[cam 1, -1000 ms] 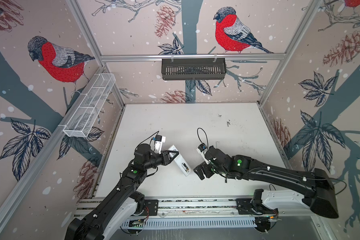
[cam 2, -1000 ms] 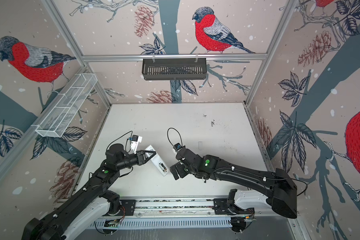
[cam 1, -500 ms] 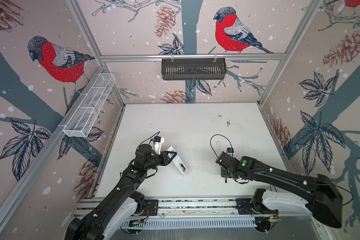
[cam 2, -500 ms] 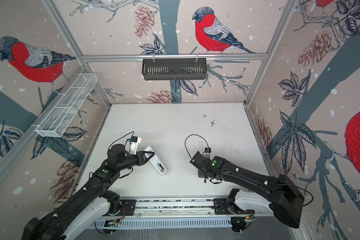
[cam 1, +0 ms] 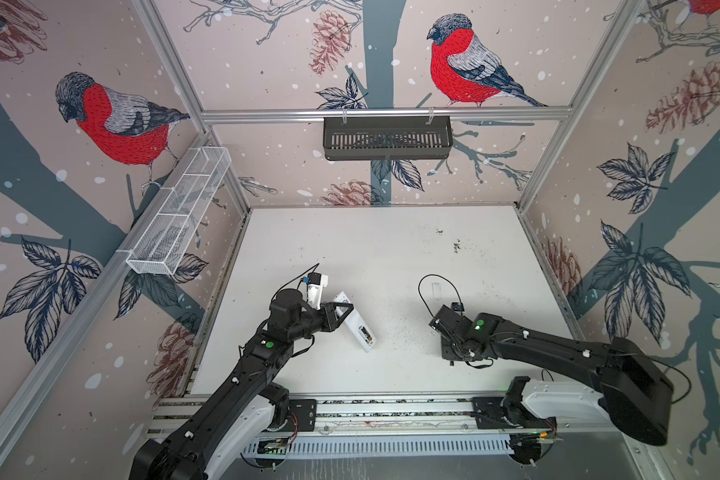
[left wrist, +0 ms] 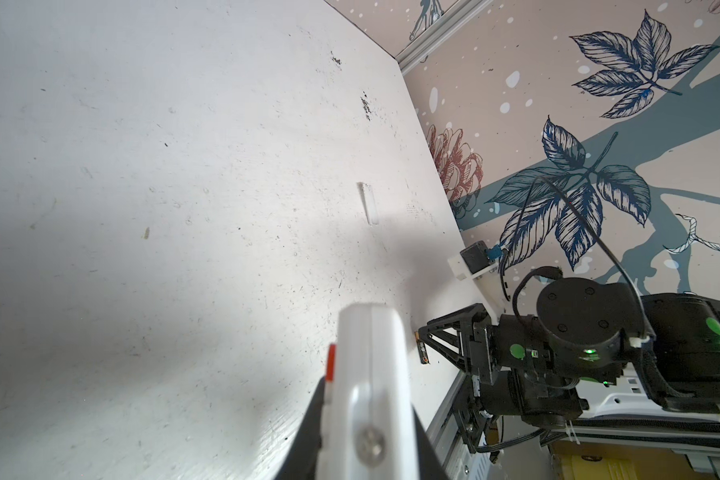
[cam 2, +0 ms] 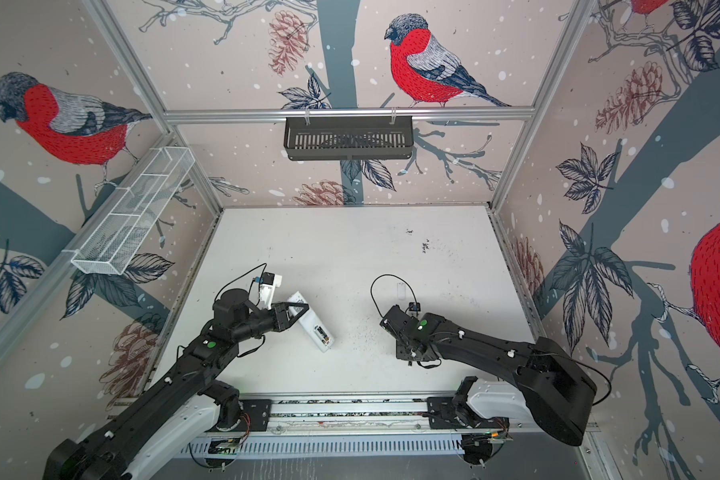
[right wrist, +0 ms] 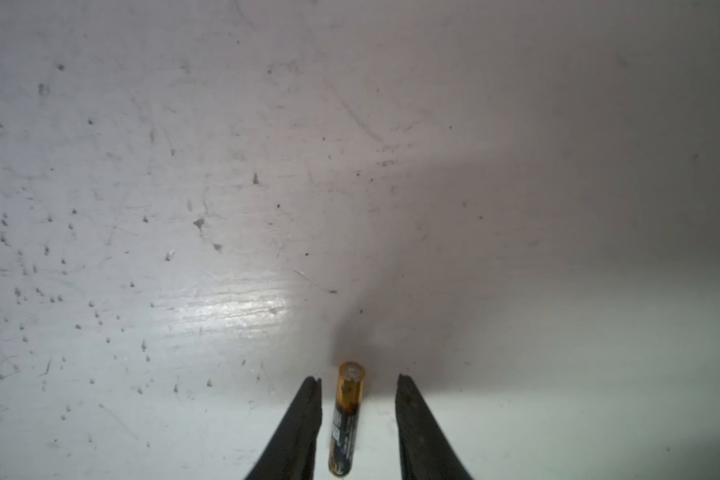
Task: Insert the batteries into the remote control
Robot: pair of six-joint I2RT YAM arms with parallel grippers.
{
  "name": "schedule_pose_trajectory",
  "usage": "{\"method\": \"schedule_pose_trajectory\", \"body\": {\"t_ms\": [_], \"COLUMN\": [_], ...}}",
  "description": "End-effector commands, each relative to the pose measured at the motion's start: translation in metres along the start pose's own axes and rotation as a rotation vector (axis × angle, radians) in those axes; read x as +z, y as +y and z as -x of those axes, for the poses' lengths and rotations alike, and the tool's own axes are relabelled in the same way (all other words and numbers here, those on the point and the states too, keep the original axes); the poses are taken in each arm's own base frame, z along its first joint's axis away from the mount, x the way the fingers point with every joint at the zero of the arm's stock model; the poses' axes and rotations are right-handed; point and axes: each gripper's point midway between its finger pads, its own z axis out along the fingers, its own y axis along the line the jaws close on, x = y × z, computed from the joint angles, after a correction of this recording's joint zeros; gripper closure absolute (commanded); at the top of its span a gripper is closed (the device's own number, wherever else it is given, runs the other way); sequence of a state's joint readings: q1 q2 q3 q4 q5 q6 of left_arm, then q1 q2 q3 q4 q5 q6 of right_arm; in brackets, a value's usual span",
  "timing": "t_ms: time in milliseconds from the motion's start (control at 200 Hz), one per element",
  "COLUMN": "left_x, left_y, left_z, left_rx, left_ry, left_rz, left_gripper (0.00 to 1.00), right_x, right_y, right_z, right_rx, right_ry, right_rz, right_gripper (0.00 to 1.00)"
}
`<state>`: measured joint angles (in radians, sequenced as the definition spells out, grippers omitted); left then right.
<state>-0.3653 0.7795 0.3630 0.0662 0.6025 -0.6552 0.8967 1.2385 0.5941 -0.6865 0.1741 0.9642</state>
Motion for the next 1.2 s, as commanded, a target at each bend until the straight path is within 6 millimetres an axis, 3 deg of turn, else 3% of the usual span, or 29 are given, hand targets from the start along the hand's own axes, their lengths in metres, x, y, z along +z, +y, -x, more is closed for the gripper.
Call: {"method": "schedule_pose_trajectory", "body": {"t_ms": [0, 385, 655, 820, 941, 1056, 1191], "left_x": [0.0, 0.0, 0.0, 0.002, 0.002, 0.0, -0.002], "left_y": [-0.009, -0.009, -0.009, -0.014, -0.026, -0.039, -0.053], "left_z": [0.005, 0.005, 0.005, 0.002, -0.002, -0.005, -0.009], "left_rx": [0.027, 0.028, 0.028, 0.021, 0.014, 0.003, -0.024], "left_ry": [-0.017, -0.014, -0.01, 0.012, 0.036, 0.055, 0.092], "left_rz": [-0.035, -0.036, -0.039, -0.075, -0.149, -0.228, -0.326], "left_gripper": [1.0, 1.0, 1.0, 1.0, 1.0, 1.0, 1.0], "right_x": [0.004, 0.015, 0.006, -0.025, -0.069, -0.108, -0.144], "right_y": [0.005, 0.001, 0.011, 0.061, 0.105, 0.143, 0.174], "right_z": [0.0, -0.005, 0.004, 0.027, 0.043, 0.047, 0.044], "right_rx": [-0.019, -0.043, -0.084, -0.209, -0.295, -0.38, -0.454], "right_ry": [0.006, 0.049, 0.014, -0.121, -0.273, -0.394, -0.515], "right_rz": [0.023, 0.013, 0.021, 0.175, 0.346, 0.503, 0.655], "right_gripper": [0.69, 0.82, 0.91, 0.91, 0.9, 0.89, 0.88]}}
